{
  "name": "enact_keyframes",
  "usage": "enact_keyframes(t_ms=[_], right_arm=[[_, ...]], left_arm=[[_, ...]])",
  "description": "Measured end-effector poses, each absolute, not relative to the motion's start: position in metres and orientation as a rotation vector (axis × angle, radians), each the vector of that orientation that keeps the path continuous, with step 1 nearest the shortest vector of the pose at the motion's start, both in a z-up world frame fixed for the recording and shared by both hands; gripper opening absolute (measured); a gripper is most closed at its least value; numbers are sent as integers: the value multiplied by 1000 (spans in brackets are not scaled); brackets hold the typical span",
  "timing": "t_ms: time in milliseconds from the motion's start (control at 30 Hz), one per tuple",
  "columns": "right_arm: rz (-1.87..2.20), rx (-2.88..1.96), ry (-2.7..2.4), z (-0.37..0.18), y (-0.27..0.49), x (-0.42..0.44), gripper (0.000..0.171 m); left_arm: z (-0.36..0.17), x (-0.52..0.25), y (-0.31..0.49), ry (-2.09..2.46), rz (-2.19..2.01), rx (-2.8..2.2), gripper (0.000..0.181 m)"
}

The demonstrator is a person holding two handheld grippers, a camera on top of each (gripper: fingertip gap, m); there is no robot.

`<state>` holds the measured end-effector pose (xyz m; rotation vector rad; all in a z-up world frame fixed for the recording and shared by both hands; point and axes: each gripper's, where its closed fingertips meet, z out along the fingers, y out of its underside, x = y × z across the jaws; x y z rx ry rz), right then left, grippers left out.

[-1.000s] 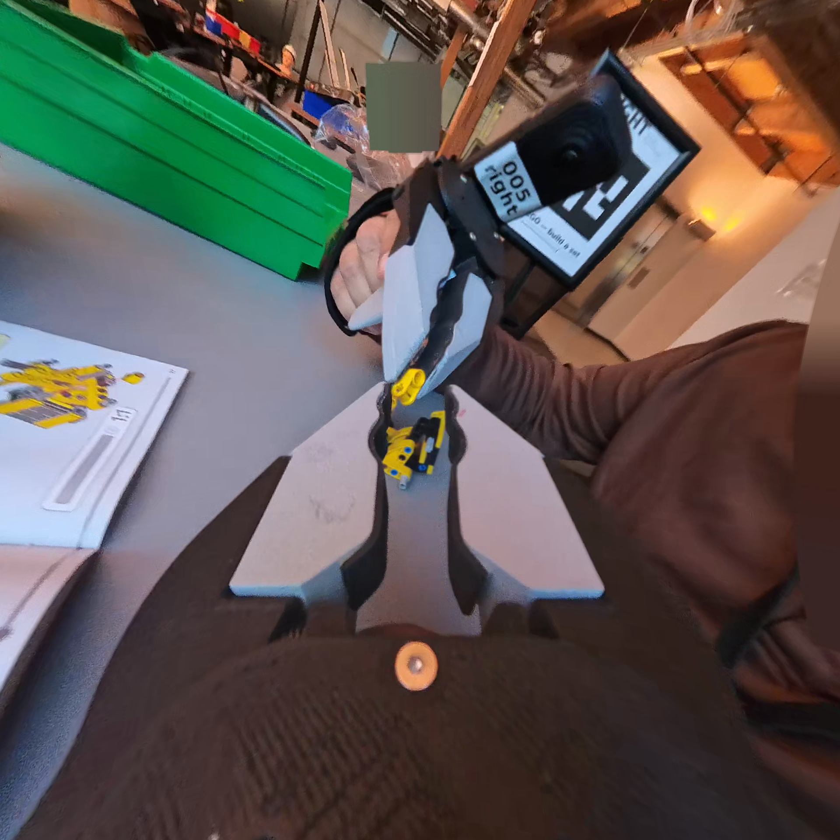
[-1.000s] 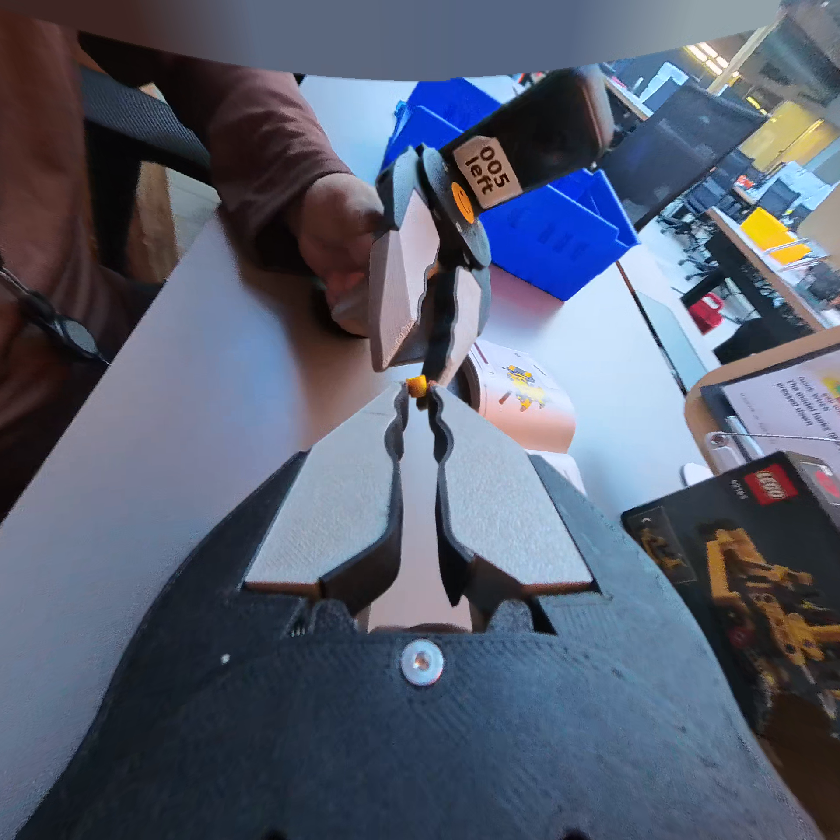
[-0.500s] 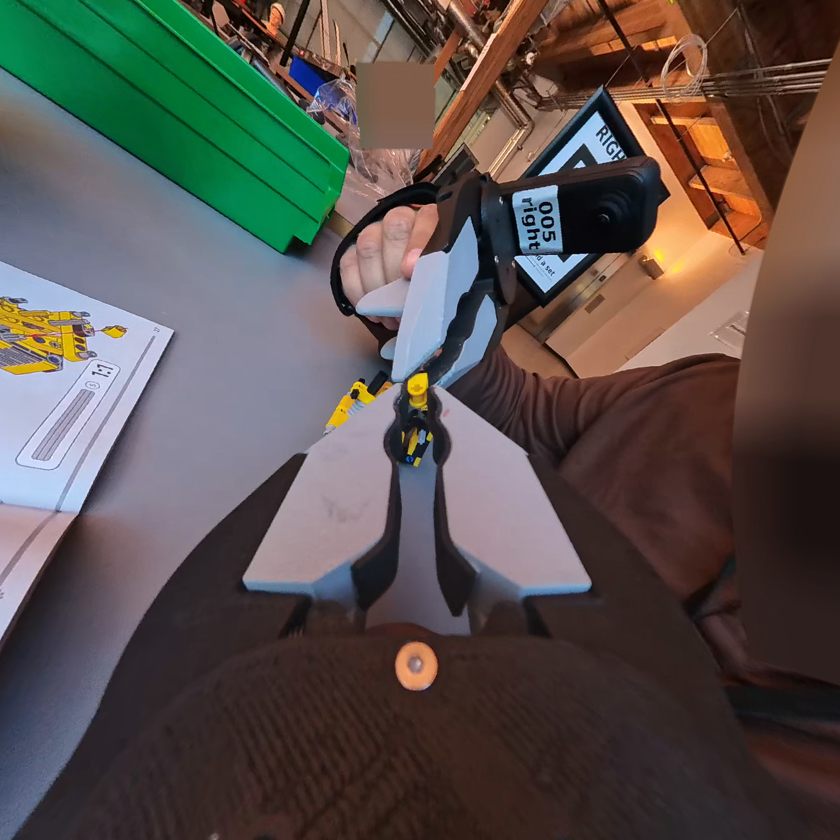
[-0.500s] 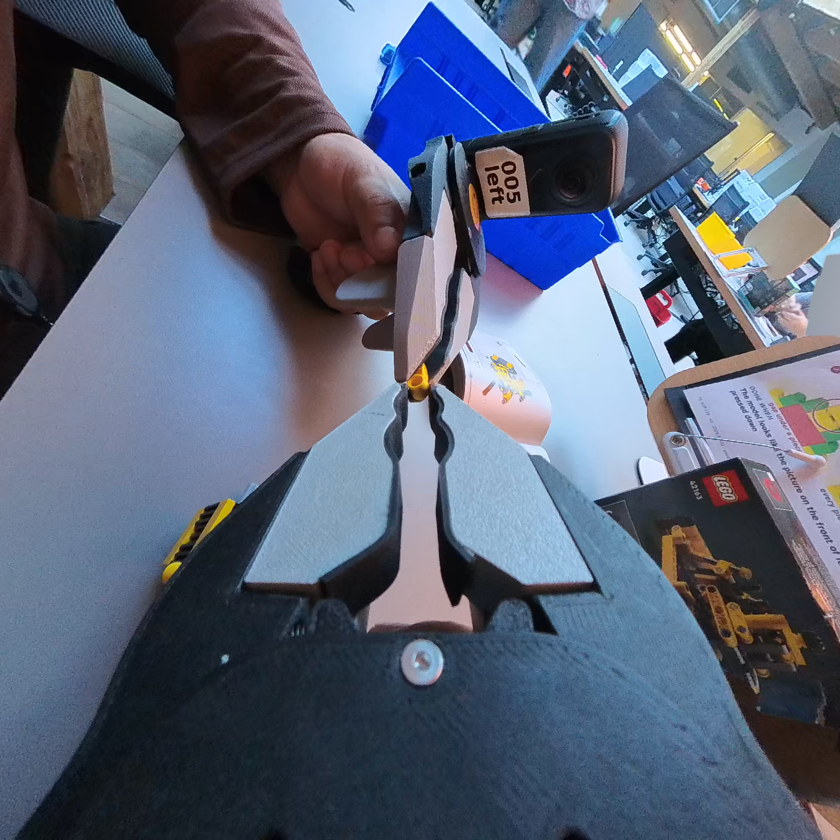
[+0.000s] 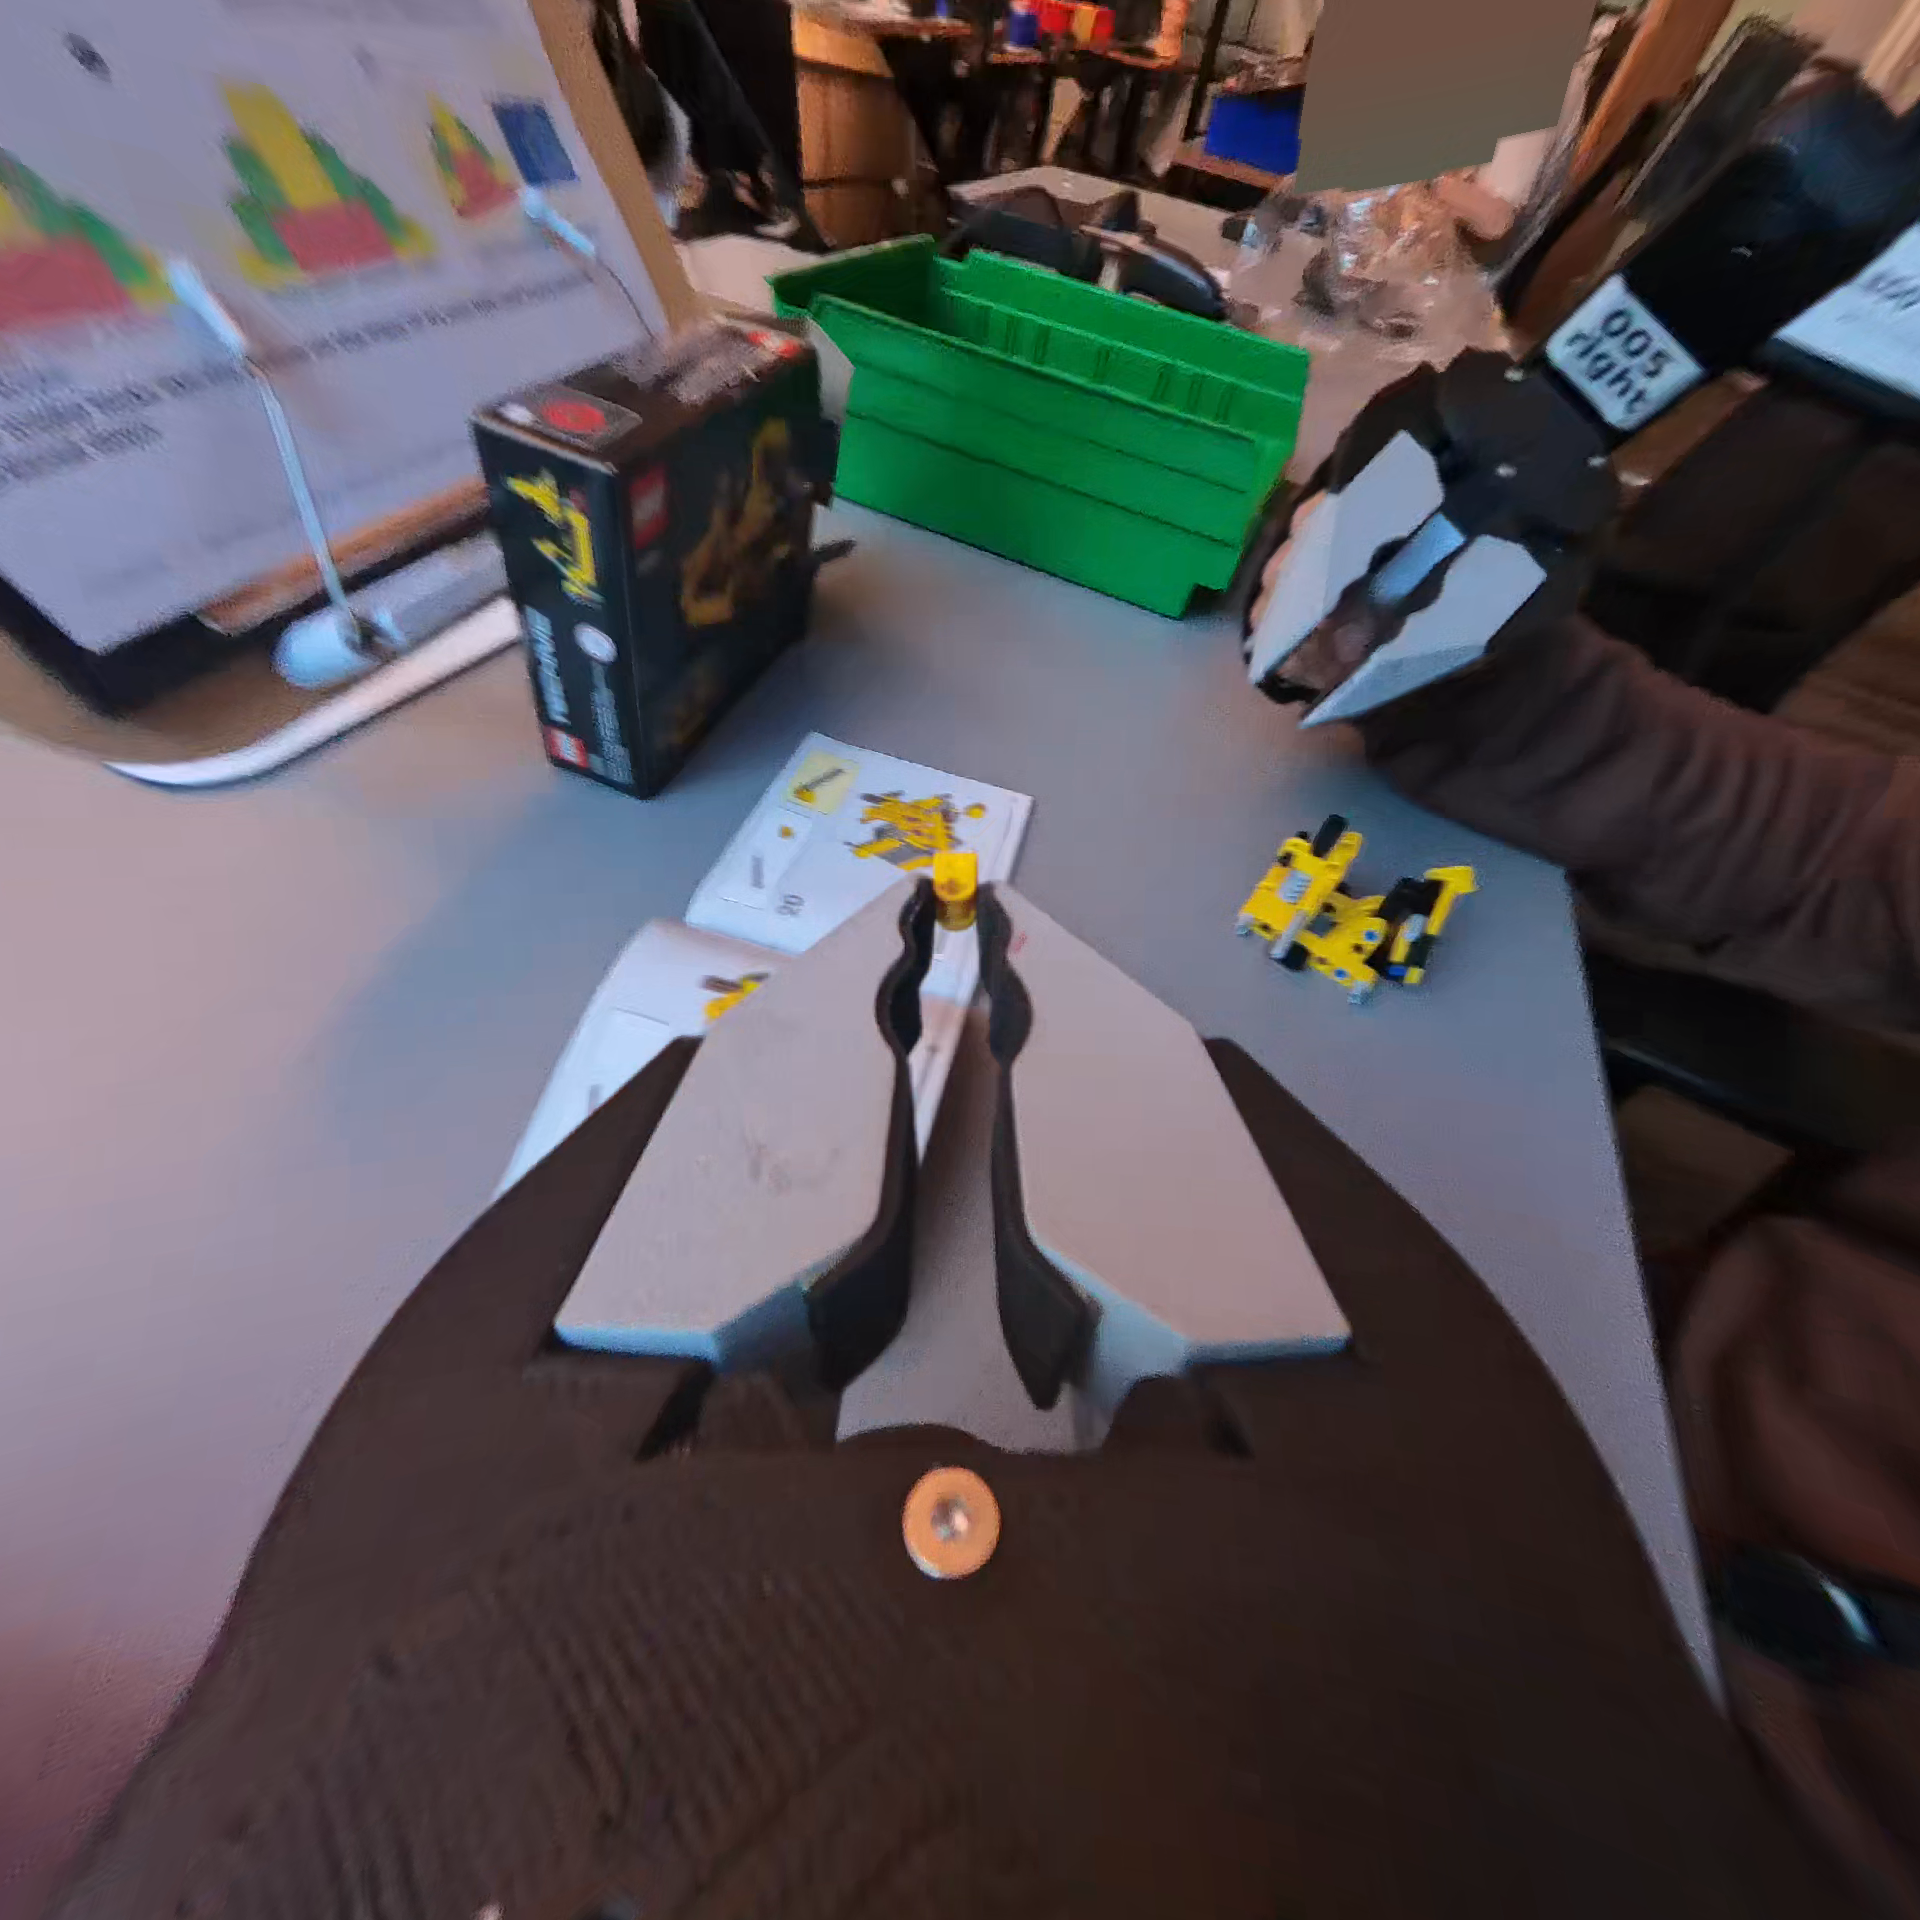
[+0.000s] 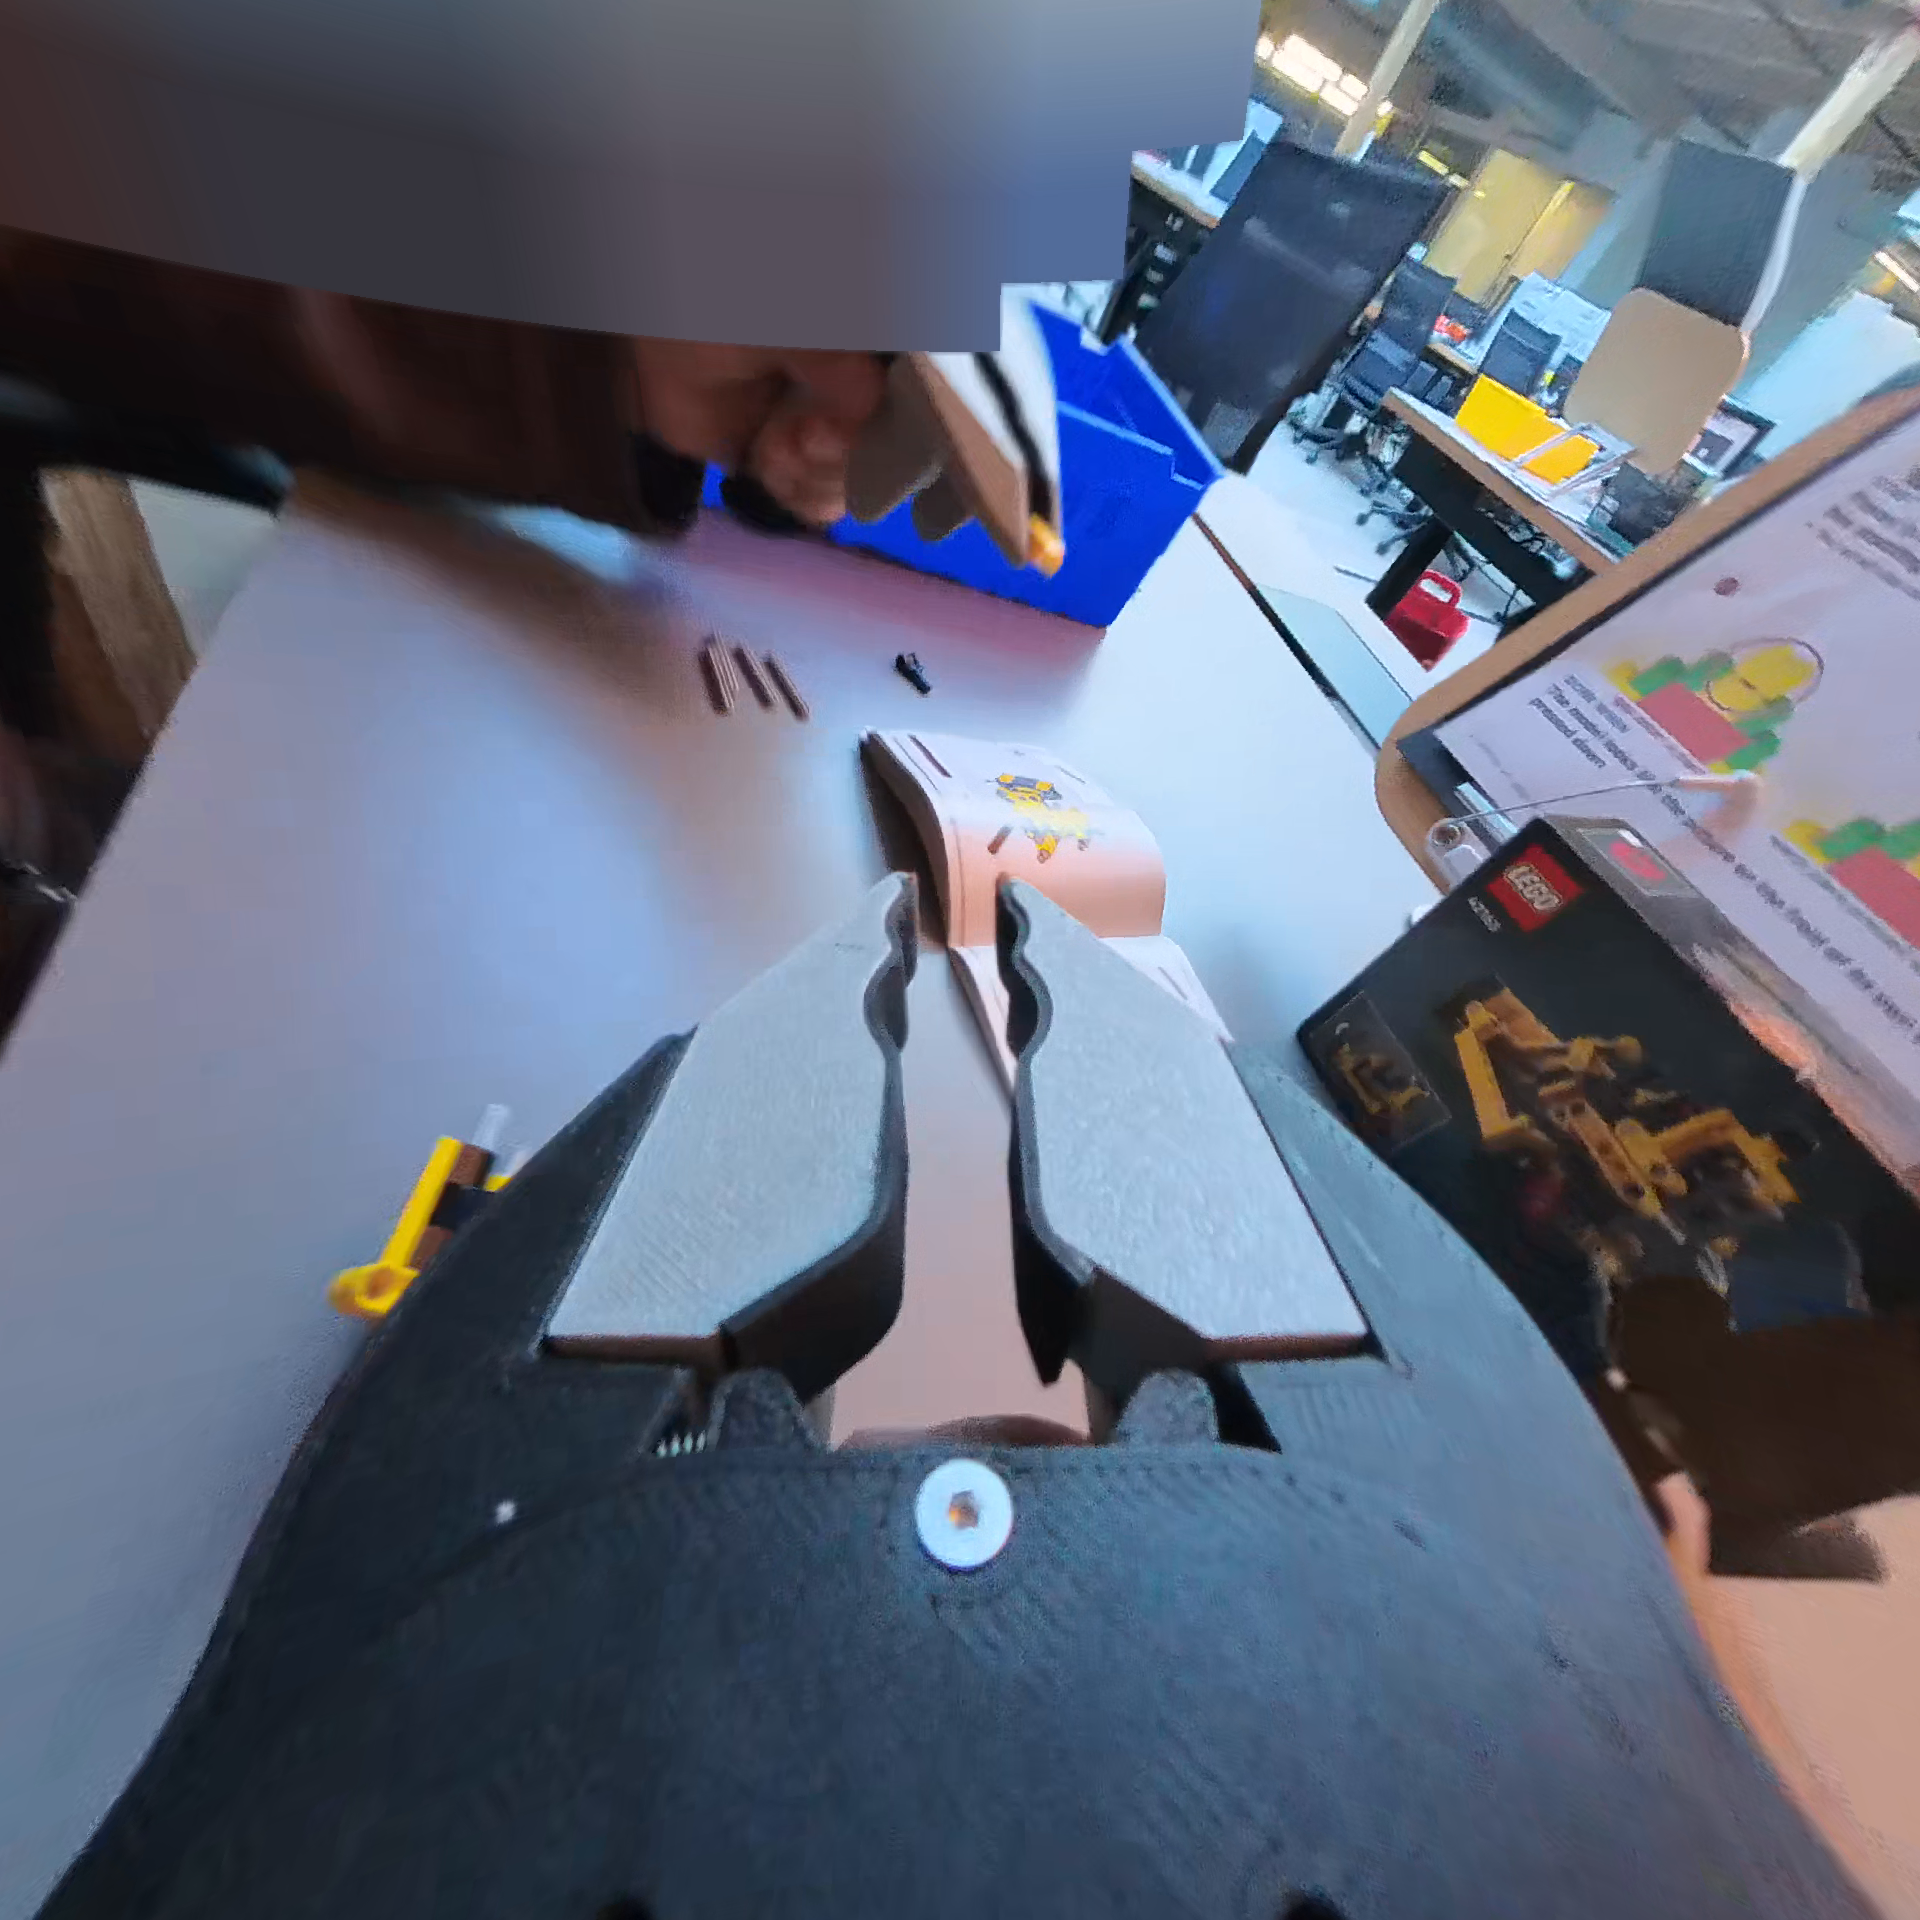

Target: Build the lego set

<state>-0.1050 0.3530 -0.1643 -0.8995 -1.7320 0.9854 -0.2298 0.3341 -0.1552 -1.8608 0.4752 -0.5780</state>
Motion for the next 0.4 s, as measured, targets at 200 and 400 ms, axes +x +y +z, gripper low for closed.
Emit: enact_keyframes(t_ms=[200,400], right_arm=[[1074,-1155,-1702,-187,341,-58,46],[1025,-1552,-1824,-236,314,-13,85]], left_arm=[[-173,-179,318,715,-561,-1896,5],[-204,-139,300,899,-576,-1991,5]])
